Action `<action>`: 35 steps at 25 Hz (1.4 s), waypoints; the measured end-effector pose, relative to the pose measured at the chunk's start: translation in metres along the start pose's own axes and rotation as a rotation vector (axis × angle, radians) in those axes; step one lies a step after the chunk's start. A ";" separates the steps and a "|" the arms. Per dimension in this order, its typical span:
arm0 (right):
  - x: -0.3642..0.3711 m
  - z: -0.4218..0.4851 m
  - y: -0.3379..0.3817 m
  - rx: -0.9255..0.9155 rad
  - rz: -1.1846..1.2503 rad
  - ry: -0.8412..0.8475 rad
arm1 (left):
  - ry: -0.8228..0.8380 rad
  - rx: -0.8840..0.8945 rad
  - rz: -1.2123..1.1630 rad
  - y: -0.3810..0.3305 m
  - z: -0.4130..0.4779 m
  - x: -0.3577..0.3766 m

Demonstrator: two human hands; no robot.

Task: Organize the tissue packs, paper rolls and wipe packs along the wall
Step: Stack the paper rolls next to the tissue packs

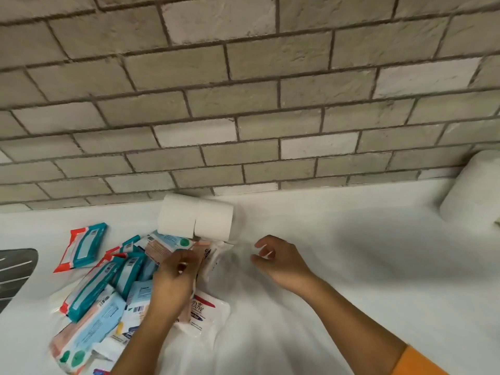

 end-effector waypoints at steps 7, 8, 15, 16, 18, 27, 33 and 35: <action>0.059 0.081 0.040 0.136 0.020 0.097 | -0.141 -0.021 0.133 0.030 0.113 -0.009; 0.066 0.089 0.040 0.207 0.101 0.095 | -0.144 -0.066 0.137 0.032 0.128 -0.011; 0.100 0.110 0.026 0.530 0.593 0.084 | 0.060 -0.280 0.013 0.037 0.164 0.004; 0.104 0.111 0.027 0.525 0.608 0.086 | 0.062 -0.289 -0.001 0.036 0.165 0.006; 0.109 0.112 0.027 0.514 0.624 0.075 | 0.051 -0.268 -0.002 0.033 0.165 0.008; 0.066 0.087 0.010 0.395 0.671 -0.091 | 0.094 -0.203 -0.092 0.025 0.126 0.003; -0.002 0.016 -0.011 0.266 0.626 -0.148 | 0.066 -0.155 -0.298 0.017 0.043 0.006; -0.027 -0.009 -0.020 0.227 0.625 -0.184 | 0.030 -0.140 -0.354 0.011 0.016 0.008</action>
Point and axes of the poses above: each hand's wrist, its own z-axis towards the middle knuckle, its own x-axis out of the palm, y = z × x, the point moved 6 cm from there along z, towards the middle knuckle, and after that the axes turned 11 degrees about -y, right-handed, at the moved point
